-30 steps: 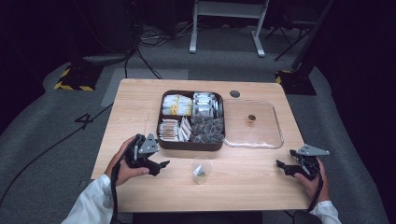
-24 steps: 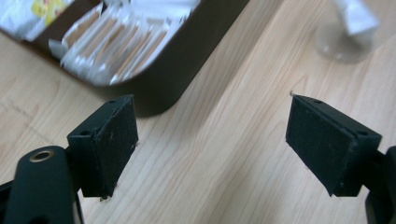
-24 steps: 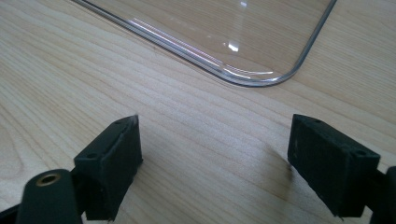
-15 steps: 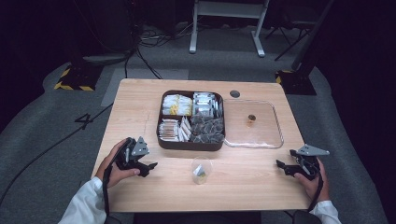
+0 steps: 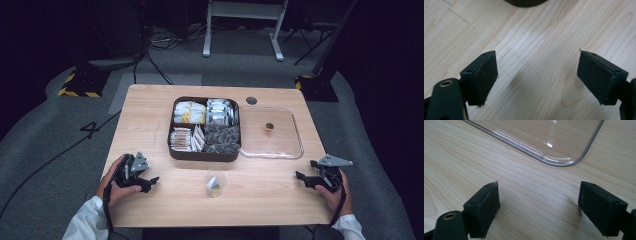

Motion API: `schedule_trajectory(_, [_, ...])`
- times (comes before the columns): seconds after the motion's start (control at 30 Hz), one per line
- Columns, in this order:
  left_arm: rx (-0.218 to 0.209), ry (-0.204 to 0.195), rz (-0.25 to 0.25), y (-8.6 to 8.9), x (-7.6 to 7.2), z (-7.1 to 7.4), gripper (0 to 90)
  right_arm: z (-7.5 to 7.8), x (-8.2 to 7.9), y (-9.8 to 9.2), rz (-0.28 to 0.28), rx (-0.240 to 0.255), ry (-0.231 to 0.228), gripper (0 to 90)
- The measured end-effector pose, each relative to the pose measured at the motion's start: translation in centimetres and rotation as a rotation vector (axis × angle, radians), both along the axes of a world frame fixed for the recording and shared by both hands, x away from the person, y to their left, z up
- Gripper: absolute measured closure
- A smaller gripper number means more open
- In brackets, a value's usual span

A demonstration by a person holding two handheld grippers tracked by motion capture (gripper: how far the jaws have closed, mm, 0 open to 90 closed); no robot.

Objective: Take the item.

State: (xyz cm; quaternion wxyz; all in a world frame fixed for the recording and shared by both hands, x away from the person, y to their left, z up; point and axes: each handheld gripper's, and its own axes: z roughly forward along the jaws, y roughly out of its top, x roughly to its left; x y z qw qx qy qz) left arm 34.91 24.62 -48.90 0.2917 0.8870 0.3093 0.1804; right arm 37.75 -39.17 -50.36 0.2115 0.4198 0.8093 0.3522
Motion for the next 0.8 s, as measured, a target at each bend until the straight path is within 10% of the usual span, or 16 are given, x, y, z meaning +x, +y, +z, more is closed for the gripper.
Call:
schedule_trajectory(0.37, [-0.151,0.082,0.061,2.5,0.1,-1.4,16.1,0.0,-0.1,0.0,0.002,-0.004,-0.006,17.9])
schedule_trajectory(0.8, [-0.161,0.065,0.075,2.6,0.0,-1.6,14.1,0.0,-0.1,0.1,0.003,-0.007,-0.011,17.8])
